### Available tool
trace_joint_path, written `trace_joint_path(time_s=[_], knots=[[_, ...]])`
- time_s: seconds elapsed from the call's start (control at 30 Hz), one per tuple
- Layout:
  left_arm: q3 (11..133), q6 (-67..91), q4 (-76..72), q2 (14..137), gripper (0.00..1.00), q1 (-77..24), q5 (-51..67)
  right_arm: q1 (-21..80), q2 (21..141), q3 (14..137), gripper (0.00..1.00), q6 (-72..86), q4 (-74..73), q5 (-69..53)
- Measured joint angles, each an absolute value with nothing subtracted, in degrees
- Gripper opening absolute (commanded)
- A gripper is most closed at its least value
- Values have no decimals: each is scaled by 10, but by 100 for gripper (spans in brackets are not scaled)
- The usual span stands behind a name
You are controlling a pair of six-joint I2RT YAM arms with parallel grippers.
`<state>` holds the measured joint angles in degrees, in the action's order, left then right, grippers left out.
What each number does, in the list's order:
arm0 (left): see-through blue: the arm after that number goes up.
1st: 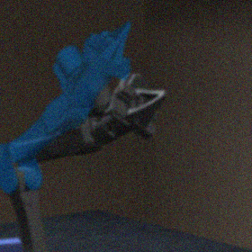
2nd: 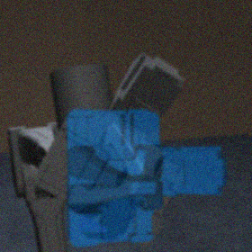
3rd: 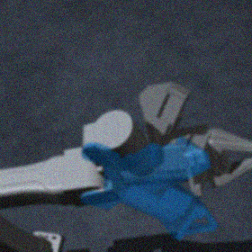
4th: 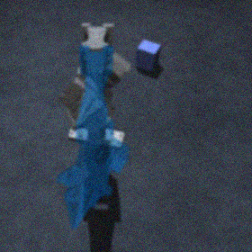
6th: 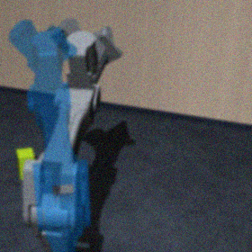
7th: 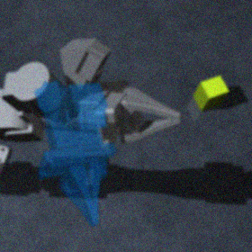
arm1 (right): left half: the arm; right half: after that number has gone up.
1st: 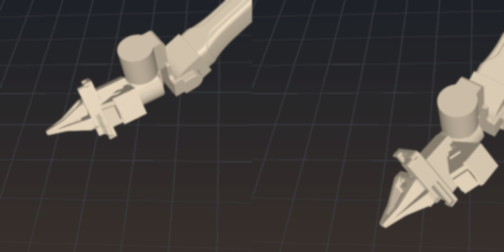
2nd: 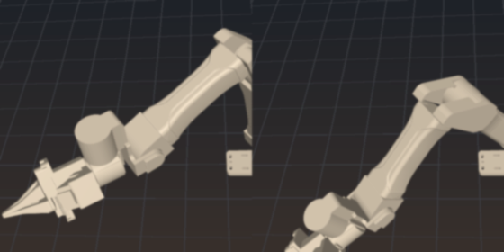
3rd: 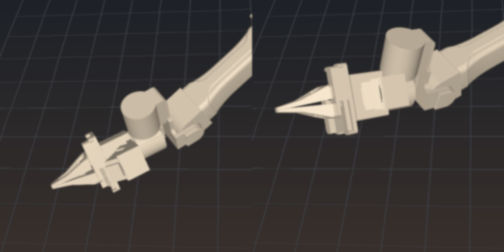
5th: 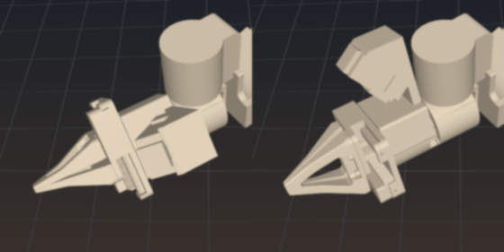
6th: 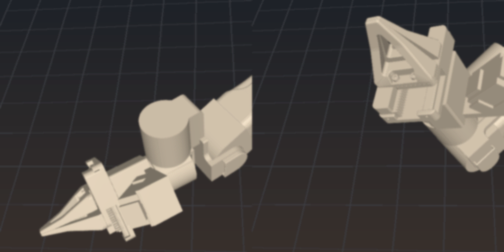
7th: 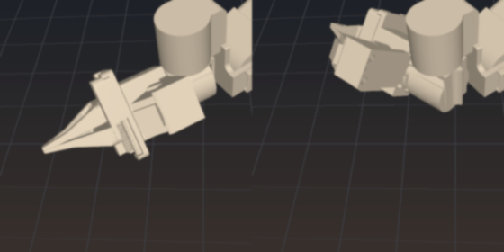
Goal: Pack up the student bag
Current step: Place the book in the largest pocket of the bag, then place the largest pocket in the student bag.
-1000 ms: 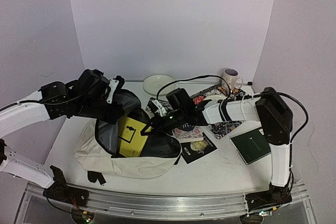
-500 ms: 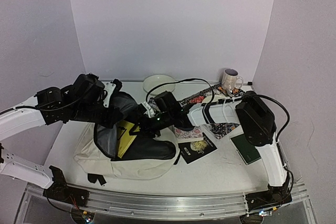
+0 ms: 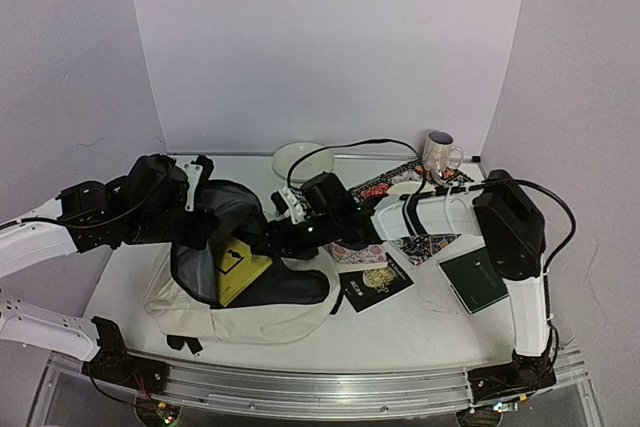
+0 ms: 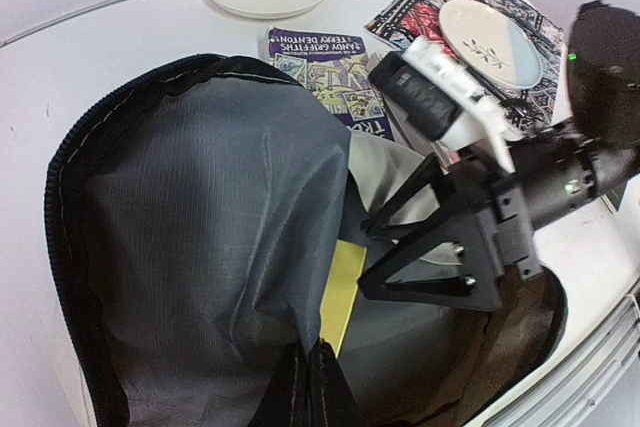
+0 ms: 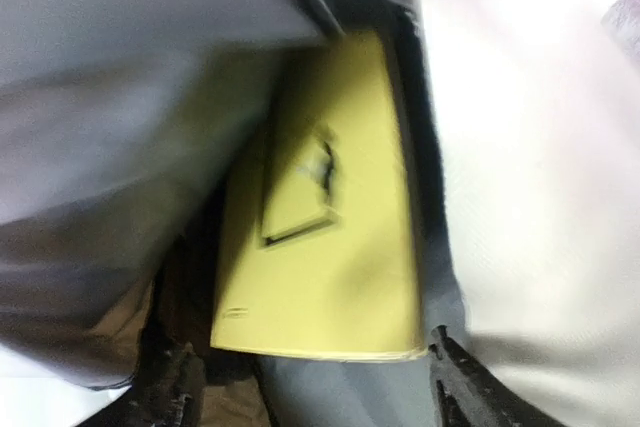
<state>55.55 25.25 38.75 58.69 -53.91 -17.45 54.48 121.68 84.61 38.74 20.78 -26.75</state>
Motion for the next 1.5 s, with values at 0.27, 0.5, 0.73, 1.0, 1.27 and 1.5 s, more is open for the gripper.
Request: trace_joint_path(time_s=[0.27, 0.5, 0.73, 1.0, 1.27, 1.5], knots=[[554, 258, 393, 606, 0, -540, -231, 538, 1049, 759, 93, 320, 189, -196], [554, 269, 426, 634, 0, -513, -285, 486, 941, 645, 97, 296, 177, -140], [565, 282, 468, 680, 0, -472, -327, 410, 894, 531, 98, 297, 162, -91], [602, 288, 533, 744, 21, -434, -414, 378, 889, 482, 98, 298, 158, -60], [654, 292, 558, 753, 55, -426, -403, 376, 931, 482, 98, 300, 185, -58], [713, 314, 553, 731, 74, -426, -328, 365, 960, 482, 97, 297, 200, -63]])
